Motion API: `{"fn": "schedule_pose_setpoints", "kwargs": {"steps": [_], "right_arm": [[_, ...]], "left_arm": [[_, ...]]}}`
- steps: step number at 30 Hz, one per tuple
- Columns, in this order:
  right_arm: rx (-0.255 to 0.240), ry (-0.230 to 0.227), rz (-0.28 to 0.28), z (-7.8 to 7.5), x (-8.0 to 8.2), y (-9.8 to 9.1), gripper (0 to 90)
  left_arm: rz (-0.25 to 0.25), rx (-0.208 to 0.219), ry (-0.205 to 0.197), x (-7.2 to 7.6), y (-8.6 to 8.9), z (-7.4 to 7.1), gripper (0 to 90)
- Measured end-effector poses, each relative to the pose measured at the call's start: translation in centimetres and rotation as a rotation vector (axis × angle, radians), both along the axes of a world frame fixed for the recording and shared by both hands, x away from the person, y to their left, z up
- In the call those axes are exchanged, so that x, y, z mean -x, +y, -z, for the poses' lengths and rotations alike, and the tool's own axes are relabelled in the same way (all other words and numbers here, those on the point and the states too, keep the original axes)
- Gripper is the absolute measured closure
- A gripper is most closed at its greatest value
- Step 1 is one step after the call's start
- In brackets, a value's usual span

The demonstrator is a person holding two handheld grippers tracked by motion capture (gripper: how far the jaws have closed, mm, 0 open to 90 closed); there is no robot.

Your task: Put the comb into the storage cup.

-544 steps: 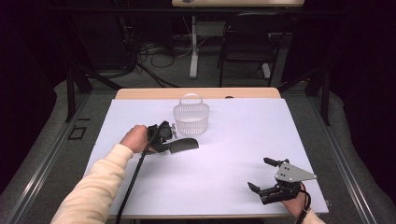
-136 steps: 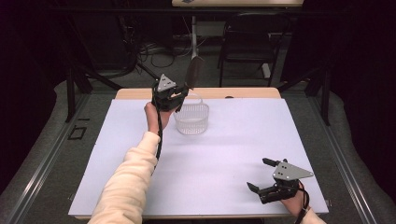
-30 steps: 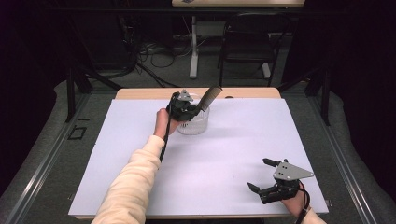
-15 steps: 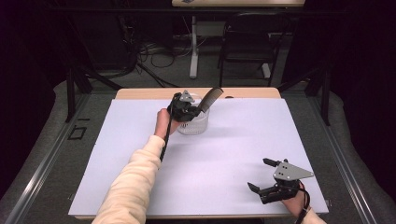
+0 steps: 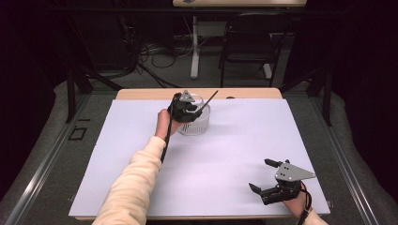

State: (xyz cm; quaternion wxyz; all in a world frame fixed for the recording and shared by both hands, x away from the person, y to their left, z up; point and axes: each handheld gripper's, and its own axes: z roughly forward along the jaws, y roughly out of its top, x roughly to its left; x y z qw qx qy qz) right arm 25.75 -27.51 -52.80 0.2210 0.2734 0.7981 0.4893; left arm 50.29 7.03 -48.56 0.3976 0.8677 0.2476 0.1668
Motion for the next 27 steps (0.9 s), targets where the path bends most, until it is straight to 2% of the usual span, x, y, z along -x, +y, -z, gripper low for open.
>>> {"fn": "schedule_pose_setpoints", "kwargs": {"steps": [4, 8, 11, 21, 27], "right_arm": [[-0.004, -0.003, 0.003, 0.0, 0.0, 0.0, 0.0], [-0.005, -0.002, 0.003, 0.0, 0.0, 0.0, 0.0], [-0.001, 0.0, 0.004, 0.0, 0.0, 0.0, 0.0], [0.0, -0.003, 0.002, 0.0, 0.0, 0.0, 0.0], [0.0, 0.0, 0.002, 0.0, 0.0, 0.0, 0.0]], "left_arm": [[0.01, 0.018, 0.004, 0.3, 0.3, -0.1, 52.8], [0.019, 0.076, 0.027, 0.4, 0.8, -0.4, 40.8], [0.019, 0.103, 0.04, 0.5, 1.2, -0.7, 34.3], [0.032, 0.099, 0.056, 1.1, 1.7, -1.8, 17.2], [0.053, 0.088, 0.082, 1.5, 2.2, -2.3, 12.4]]}}
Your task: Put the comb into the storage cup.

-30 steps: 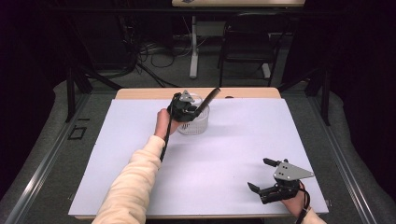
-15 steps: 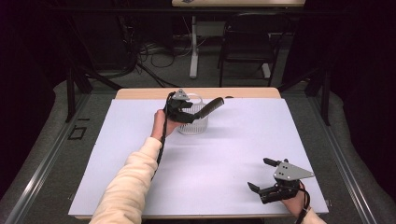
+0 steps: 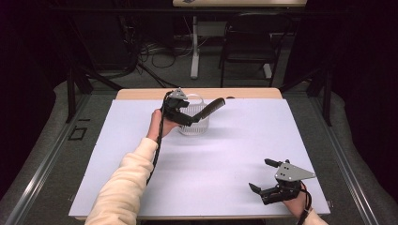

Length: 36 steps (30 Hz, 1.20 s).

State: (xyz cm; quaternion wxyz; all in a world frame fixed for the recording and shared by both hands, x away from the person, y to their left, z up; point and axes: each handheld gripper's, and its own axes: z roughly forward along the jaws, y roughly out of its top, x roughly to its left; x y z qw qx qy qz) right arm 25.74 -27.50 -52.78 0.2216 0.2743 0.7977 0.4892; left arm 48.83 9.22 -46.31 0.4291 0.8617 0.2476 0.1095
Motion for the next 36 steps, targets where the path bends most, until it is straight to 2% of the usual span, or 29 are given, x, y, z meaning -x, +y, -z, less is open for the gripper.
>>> {"fn": "schedule_pose_setpoints", "kwargs": {"steps": [4, 11, 24, 30, 36], "right_arm": [[-0.002, 0.003, 0.0, 0.0, 0.0, 0.0, 0.0], [-0.003, 0.002, 0.0, 0.0, 0.0, 0.0, 0.0], [-0.002, -0.002, 0.003, 0.0, 0.1, 0.0, 0.0], [0.0, -0.002, 0.002, 0.0, 0.1, 0.0, 0.0], [-0.002, -0.002, 0.004, -0.1, 0.2, 0.0, 0.0]], "left_arm": [[0.004, -0.013, 0.005, 0.3, 0.3, -0.3, 5.8], [0.001, -0.057, 0.012, 1.0, 0.8, -0.6, 0.5], [-0.019, -0.081, 0.024, 2.4, 1.7, -1.1, 0.1], [-0.013, -0.093, 0.015, 3.6, 2.3, -1.2, 0.1], [-0.034, -0.088, 0.005, 4.4, 3.4, -1.5, 0.1]]}}
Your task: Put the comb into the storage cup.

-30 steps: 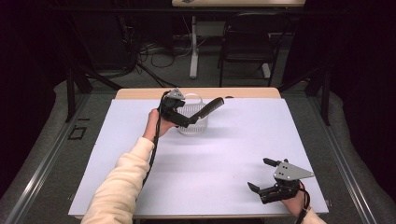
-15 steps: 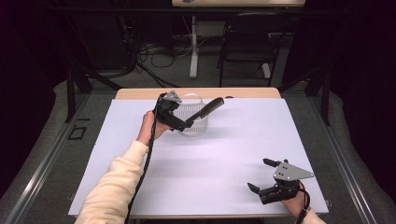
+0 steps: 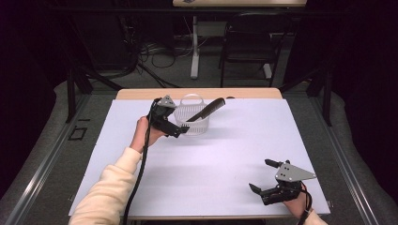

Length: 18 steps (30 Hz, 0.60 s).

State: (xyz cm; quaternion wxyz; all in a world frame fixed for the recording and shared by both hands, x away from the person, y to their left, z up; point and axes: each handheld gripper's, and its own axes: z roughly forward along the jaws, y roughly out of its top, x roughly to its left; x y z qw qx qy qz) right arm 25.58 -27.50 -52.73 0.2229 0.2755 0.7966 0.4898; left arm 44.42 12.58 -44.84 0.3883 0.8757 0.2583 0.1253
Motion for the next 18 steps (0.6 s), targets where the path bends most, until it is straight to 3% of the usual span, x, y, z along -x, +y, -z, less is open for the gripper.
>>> {"fn": "schedule_pose_setpoints", "kwargs": {"steps": [18], "right_arm": [[0.003, 0.001, 0.002, 0.0, 0.0, 0.0, 0.0]], "left_arm": [[-0.082, -0.028, 0.021, 2.4, 2.1, 0.6, 0.1]]}}
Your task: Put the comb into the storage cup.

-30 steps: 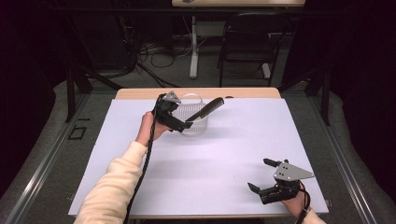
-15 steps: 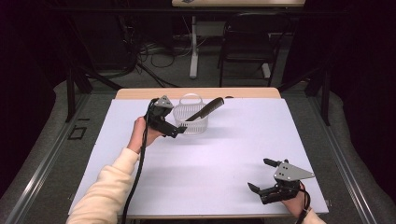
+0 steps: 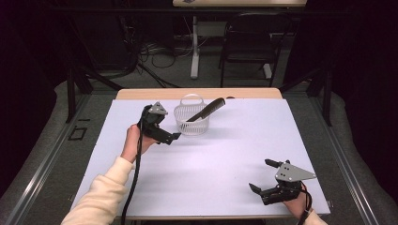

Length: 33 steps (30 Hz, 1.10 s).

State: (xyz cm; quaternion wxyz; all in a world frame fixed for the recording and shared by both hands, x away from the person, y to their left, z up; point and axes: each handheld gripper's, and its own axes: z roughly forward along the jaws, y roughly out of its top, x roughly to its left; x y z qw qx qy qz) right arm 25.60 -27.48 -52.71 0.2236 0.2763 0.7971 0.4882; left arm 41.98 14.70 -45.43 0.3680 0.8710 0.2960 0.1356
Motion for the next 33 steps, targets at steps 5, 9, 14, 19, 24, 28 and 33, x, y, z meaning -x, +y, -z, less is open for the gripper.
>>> {"fn": "schedule_pose_setpoints", "kwargs": {"steps": [5, 9, 14, 19, 24, 28, 33], "right_arm": [[0.001, 0.0, 0.0, 0.0, 0.0, 0.1, 0.0], [0.003, -0.005, 0.001, -0.1, 0.1, 0.1, 0.0], [0.004, -0.004, 0.0, -0.1, 0.1, 0.1, 0.0], [0.006, -0.004, 0.003, -0.1, 0.1, 0.1, 0.0], [0.005, -0.005, 0.005, 0.0, 0.1, 0.0, 0.0], [0.006, 0.0, 0.005, 0.0, 0.1, 0.0, 0.0], [0.007, -0.001, 0.007, 0.0, 0.1, 0.0, 0.0]], "left_arm": [[-0.02, 0.006, -0.008, 0.6, 0.7, 0.1, 0.1], [-0.027, 0.006, -0.011, 1.4, 1.2, 0.1, 0.1], [-0.032, -0.004, -0.002, 2.4, 1.8, 0.6, 0.1], [-0.034, -0.012, 0.007, 3.0, 2.2, 1.0, 0.1], [-0.034, -0.012, 0.017, 3.8, 2.6, 1.5, 0.1], [-0.041, -0.024, 0.017, 4.4, 2.9, 1.8, 0.1], [-0.052, -0.019, 0.022, 4.9, 3.3, 2.3, 0.1]]}}
